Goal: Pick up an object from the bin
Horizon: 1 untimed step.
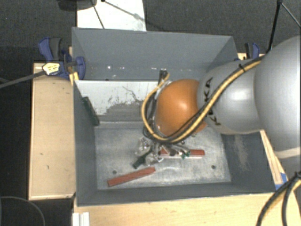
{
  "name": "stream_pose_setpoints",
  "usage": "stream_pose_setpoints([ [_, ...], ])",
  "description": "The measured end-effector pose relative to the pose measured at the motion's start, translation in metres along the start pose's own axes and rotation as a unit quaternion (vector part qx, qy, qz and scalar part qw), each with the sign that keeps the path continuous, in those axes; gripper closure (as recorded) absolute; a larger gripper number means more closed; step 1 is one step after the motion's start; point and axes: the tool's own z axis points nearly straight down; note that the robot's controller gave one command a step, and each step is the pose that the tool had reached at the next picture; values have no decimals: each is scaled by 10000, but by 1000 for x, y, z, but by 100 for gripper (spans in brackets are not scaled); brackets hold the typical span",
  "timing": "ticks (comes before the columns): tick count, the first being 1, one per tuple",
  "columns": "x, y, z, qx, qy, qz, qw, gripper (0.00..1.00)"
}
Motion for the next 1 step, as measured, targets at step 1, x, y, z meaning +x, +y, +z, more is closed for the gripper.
stream_pose_setpoints([
  [1,0,0,-1,-3,22,6,10000,100],
])
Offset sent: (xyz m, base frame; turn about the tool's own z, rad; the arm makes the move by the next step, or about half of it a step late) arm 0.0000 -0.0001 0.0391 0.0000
